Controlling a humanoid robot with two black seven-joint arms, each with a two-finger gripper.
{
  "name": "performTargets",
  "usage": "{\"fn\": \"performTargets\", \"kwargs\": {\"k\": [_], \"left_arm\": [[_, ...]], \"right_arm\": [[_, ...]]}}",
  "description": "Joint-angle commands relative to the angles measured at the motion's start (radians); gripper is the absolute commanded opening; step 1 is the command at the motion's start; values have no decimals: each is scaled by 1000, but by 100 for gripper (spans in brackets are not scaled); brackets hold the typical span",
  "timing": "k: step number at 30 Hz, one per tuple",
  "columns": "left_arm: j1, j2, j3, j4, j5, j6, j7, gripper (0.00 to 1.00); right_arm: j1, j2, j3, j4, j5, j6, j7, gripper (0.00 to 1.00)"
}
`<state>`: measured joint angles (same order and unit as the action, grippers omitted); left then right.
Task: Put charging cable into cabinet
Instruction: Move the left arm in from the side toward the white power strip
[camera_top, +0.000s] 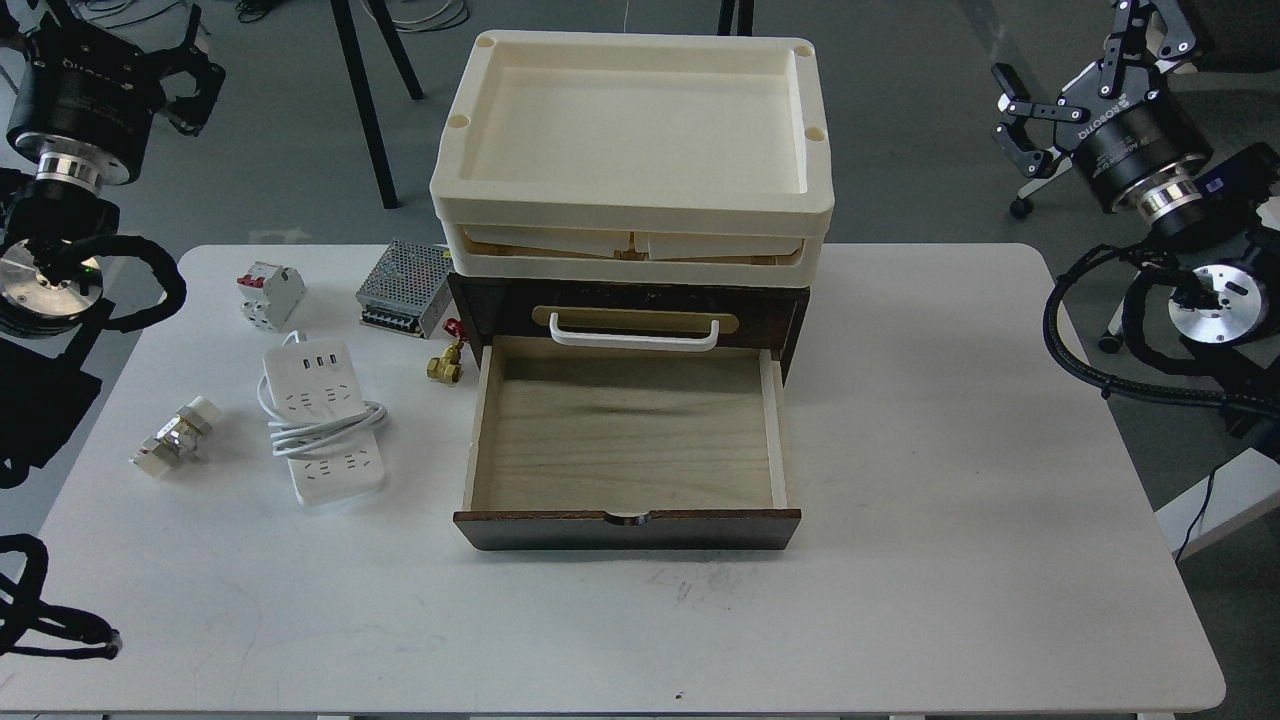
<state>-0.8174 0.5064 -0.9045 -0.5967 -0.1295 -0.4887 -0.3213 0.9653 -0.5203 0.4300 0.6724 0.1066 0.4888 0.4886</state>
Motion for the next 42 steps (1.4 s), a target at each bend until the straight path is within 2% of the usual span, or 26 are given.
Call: {"fn": "performTargets", "kwargs": {"k": [1,6,8,10,11,13,15,16,19,23,25,29,33,38,42], "left_arm": [[10,0,1,0,1,0,-38,100],[12,-3,3,38,-4,0,-41,100],[12,-29,3,150,-4,0,-45,100],[1,-112,-2,286,-10,0,-48,100],[-3,-155,-4,304,-13,0,-50,100],[3,-167,-20,291,-22,0,-90,100],[13,-163,-45,276,-28,0,-167,100],[18,-160,-50,253,-28,0,-167,100],[55,-99,-53,93,-35,0,-167,100],[104,29,-54,-298,-18,0,-167,100],[104,114,-50,-447,30,0,-167,100],[103,297,-34,-675,235,0,-167,100],[107,487,24,-892,641,0,-167,100],[104,613,186,-1054,1201,13,-167,100],[98,610,361,-1051,1613,163,-167,100]], "right_arm": [[3,-3,59,15,2,0,0,100],[-8,-41,114,79,2,0,0,100],[-20,-47,119,95,4,0,0,100],[-27,-49,124,111,4,0,0,100],[-28,-49,125,122,4,0,0,100],[-30,-56,128,139,4,0,0,100],[-30,-81,137,151,4,0,0,100],[-31,-93,141,157,5,0,0,100],[-54,-121,151,188,7,0,0,100],[-103,-145,180,220,7,0,0,100],[-128,-150,199,230,7,0,0,100],[-175,-176,230,262,7,0,0,100],[-206,-196,242,291,7,0,0,100],[-215,-202,243,305,7,0,0,100],[-220,-205,246,312,7,0,0,100]]}}
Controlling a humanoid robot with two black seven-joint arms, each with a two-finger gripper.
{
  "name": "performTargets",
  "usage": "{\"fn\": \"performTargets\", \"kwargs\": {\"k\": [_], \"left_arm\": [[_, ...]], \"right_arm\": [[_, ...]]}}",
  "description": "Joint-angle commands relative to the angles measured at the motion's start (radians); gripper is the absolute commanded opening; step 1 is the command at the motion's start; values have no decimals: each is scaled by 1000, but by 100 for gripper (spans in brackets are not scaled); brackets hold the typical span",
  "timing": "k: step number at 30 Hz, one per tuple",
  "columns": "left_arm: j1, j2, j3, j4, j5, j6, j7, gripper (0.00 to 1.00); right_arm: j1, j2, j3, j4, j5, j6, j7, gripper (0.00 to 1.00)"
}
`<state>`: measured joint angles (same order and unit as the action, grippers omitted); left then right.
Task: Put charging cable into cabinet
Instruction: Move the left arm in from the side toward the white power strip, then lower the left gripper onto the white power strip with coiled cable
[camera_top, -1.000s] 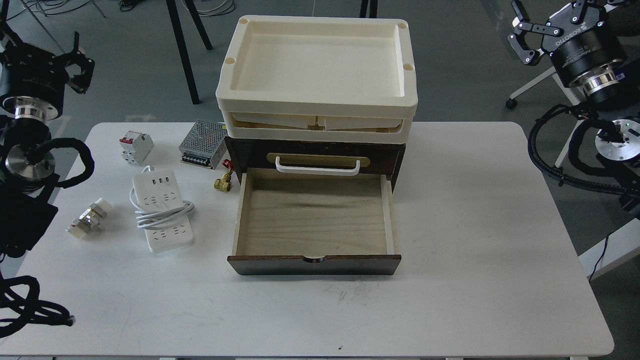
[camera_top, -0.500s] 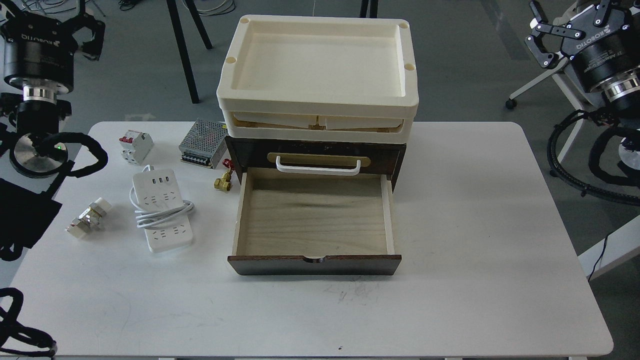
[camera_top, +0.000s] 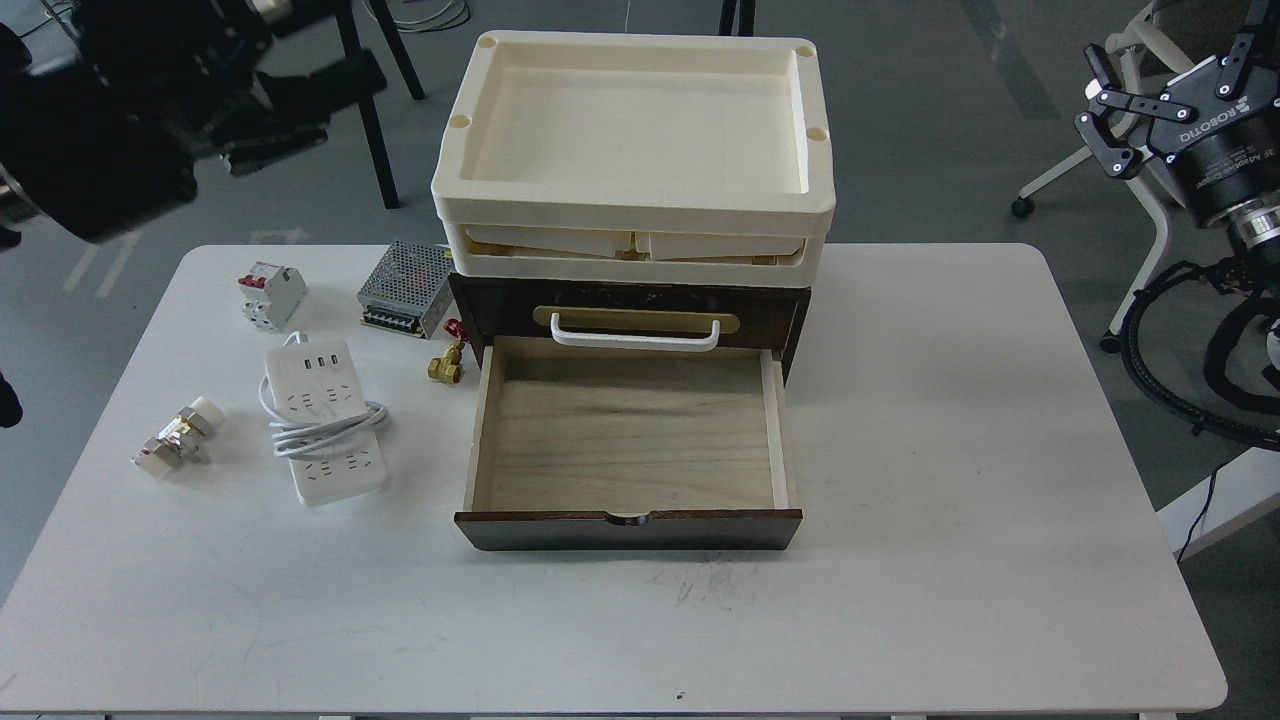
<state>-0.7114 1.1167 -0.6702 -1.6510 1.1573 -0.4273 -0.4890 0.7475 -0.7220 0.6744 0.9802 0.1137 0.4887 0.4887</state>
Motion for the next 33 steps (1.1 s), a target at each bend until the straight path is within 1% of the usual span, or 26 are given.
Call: {"fn": "performTargets", "kwargs": {"k": [1,2,4,8,12,14,21,25,33], "left_arm": [[-13,-4,170,22,422,142,0,100],[-20,-18,213,60,526,180,0,100],[-45,-82,279,158,686,225,0,100],[-77,-254,337,412,887,242,0,99],[-79,-388,350,586,1024,246,0,99],[-79,-432,363,647,1024,260,0,99],[-83,-454,477,747,1024,338,0,97],[-94,-454,498,803,1024,374,0,96],[-77,-443,534,816,1024,417,0,93]], "right_arm": [[-3,-7,4,5,0,0,0,100],[-3,-8,4,5,1,0,0,100],[-8,-10,5,5,3,0,0,100],[-29,-16,7,5,4,0,0,100],[-59,-34,28,6,6,0,0,100],[-72,-51,42,6,6,0,0,100],[-91,-71,48,5,6,0,0,100],[-100,-70,48,11,6,0,0,100],[-105,-70,48,11,6,0,0,100]]}}
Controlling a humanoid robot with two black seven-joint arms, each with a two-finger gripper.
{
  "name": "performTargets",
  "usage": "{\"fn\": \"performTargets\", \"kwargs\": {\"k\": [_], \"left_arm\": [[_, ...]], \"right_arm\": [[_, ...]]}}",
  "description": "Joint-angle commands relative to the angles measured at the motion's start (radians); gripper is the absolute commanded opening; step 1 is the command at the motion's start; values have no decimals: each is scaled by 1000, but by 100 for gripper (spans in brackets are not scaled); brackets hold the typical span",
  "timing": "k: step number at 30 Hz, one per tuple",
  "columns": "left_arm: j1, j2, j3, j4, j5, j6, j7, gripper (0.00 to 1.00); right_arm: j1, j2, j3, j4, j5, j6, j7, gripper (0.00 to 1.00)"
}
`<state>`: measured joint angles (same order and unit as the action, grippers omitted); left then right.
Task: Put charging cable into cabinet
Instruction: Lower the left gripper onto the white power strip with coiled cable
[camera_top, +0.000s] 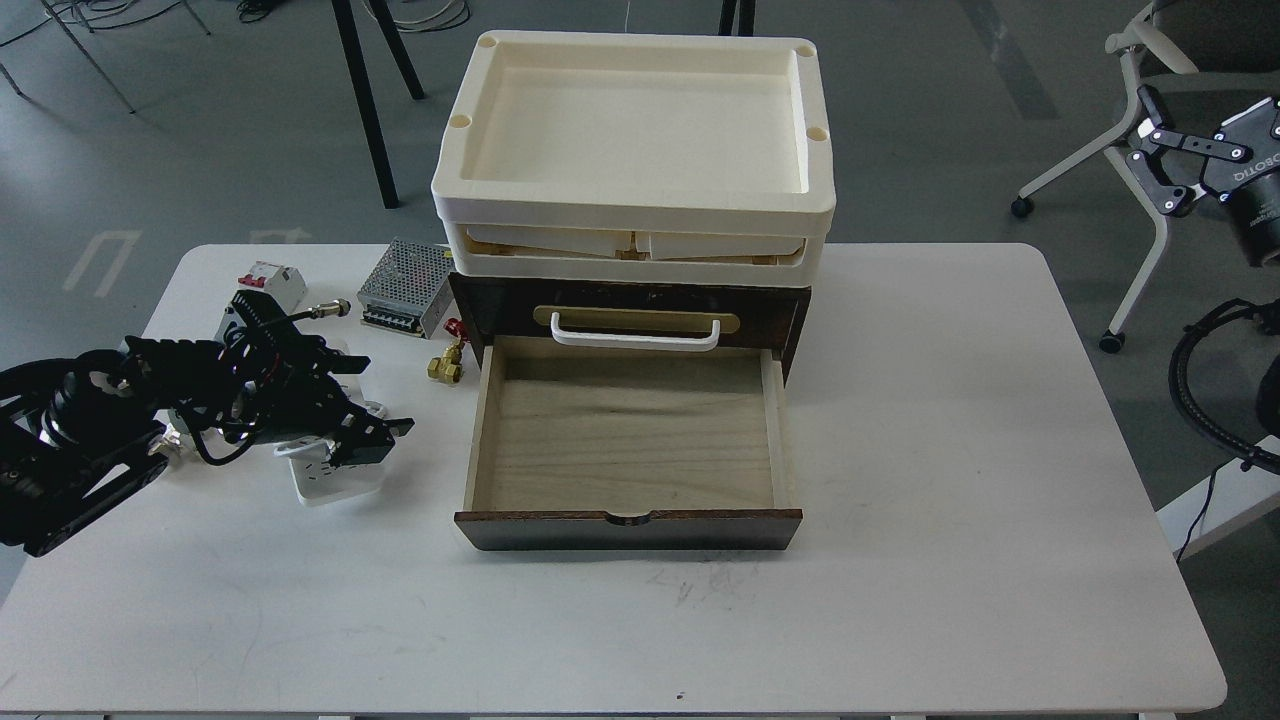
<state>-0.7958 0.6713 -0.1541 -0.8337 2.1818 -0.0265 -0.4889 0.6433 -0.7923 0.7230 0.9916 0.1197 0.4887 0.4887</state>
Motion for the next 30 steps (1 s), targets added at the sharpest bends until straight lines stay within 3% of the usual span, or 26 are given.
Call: {"fn": "performTargets", "kwargs": {"k": [1,12,21,30], "left_arm": [[7,2,30,-1,0,19,0,92],[-3,5,74,14,0,56,0,63],[3,2,88,76,0,132,0,61],[4,8,90,71,0,137,0,62]], "right_arm": [[-1,1,1,-1,0,0,0,100],[-16,1,1,1,0,0,0,100],[-22,-1,7,15,1,0,0,100],[-27,-1,16,15,0,0,0,100]]}}
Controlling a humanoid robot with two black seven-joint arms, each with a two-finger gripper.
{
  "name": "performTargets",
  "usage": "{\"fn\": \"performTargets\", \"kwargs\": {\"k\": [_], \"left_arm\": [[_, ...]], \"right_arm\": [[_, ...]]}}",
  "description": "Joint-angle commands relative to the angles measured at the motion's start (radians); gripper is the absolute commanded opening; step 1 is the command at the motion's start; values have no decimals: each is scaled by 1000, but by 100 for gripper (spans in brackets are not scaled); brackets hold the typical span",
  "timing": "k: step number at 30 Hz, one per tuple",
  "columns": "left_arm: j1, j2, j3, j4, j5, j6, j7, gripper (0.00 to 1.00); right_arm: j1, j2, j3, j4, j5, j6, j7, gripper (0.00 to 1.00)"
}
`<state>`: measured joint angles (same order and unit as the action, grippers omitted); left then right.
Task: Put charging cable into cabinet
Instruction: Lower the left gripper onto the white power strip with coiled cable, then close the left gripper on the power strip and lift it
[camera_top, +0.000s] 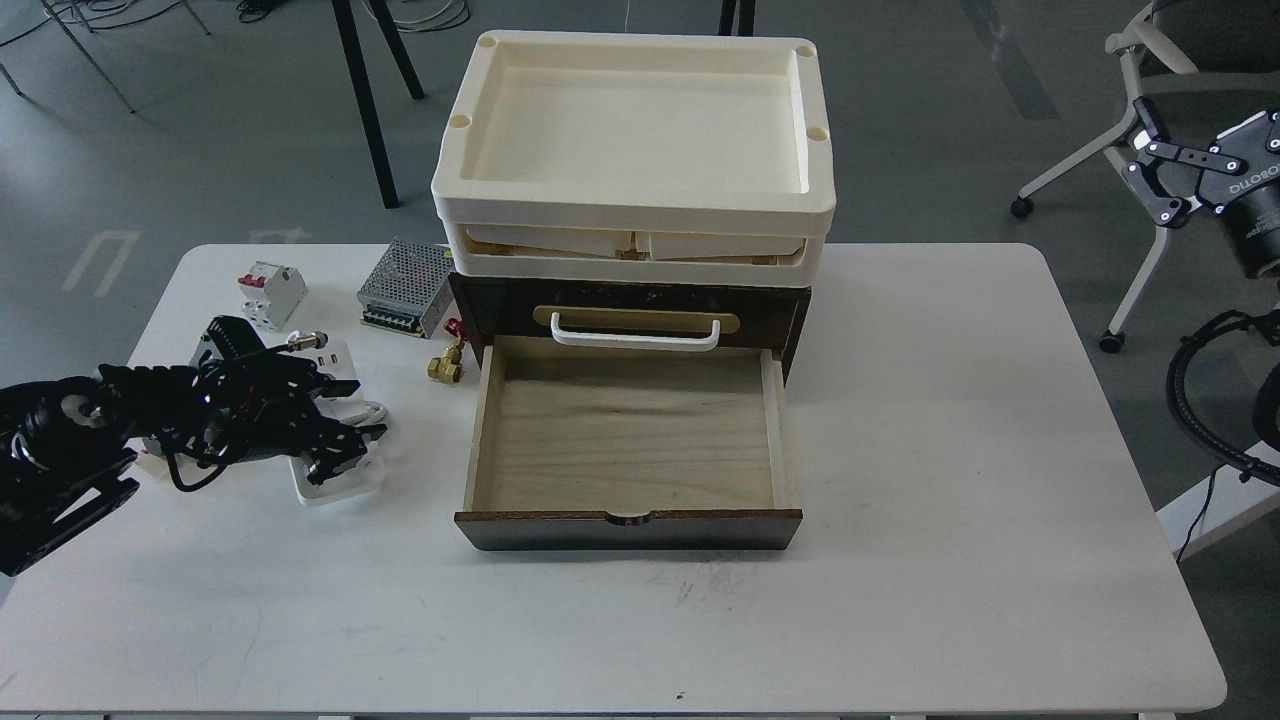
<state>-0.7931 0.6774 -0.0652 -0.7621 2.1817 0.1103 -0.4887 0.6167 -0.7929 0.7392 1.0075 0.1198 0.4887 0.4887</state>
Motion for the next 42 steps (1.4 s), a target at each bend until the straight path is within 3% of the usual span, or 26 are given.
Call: {"fn": "performTargets", "kwargs": {"k": [1,23,27,29,31,38,42], "left_arm": [[2,2,1,-2,0,2,0,61],[20,19,1,-5,0,6,0,49],[22,19,1,-2,0,6,0,42],[22,19,1,3,0,6,0,33],[22,17,5,4,0,6,0,17],[22,17,7,4,0,8,0,2],[14,22,4,-8,0,9,0,0]], "right_arm": [[0,0,0,0,0,0,0,100],[-14,0,0,-1,0,0,0,100],[-14,0,0,-1,0,0,0,100],[-14,0,0,-1,0,0,0,100],[-15,0,0,-1,0,0,0,100],[-17,0,3,-3,1,0,0,100],[-22,0,8,-3,1,0,0,100]]}}
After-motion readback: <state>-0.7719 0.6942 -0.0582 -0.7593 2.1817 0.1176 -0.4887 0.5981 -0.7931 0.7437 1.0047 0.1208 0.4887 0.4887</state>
